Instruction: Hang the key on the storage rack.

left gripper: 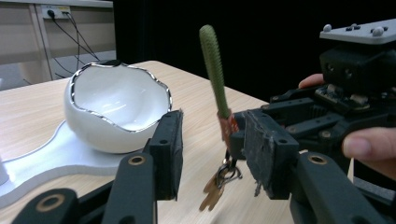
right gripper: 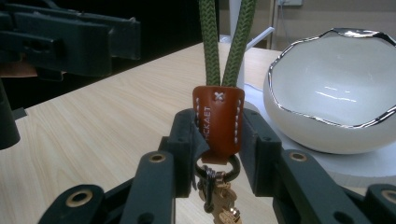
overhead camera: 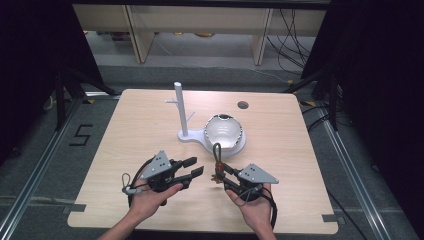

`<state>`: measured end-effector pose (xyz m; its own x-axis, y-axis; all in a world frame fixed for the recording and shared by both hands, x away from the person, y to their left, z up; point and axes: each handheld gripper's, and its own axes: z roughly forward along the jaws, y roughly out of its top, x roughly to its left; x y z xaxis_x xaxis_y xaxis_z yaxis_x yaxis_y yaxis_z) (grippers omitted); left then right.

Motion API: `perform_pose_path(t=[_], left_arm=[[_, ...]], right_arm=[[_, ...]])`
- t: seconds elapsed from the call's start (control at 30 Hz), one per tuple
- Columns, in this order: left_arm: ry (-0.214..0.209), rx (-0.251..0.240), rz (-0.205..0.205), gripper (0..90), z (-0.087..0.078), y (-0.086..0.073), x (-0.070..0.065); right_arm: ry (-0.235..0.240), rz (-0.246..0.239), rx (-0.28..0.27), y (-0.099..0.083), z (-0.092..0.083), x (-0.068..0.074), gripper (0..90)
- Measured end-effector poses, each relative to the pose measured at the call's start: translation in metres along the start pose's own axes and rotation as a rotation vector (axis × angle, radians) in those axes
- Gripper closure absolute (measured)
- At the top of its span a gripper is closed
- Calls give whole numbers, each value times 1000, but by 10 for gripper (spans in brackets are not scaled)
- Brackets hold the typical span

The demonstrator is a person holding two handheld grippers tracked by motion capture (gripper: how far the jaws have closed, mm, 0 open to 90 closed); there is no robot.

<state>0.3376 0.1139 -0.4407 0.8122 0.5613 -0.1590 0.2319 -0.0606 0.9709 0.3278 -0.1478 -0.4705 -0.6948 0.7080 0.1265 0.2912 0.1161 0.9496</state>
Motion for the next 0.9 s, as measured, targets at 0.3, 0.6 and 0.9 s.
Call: perform_pose_path(t=[0.3,0.6,0.9], left_arm=[[-45,11,-10,646,19,9,-6],[-42,19,-62,707,33,9,-3],[-33,15,-66,794,36,9,-2]], right_arm=[[5,-13,-1,1,4,5,687],[-10,-49,-3,2,4,6,687],[-5,-51,1,1,3,9,687]])
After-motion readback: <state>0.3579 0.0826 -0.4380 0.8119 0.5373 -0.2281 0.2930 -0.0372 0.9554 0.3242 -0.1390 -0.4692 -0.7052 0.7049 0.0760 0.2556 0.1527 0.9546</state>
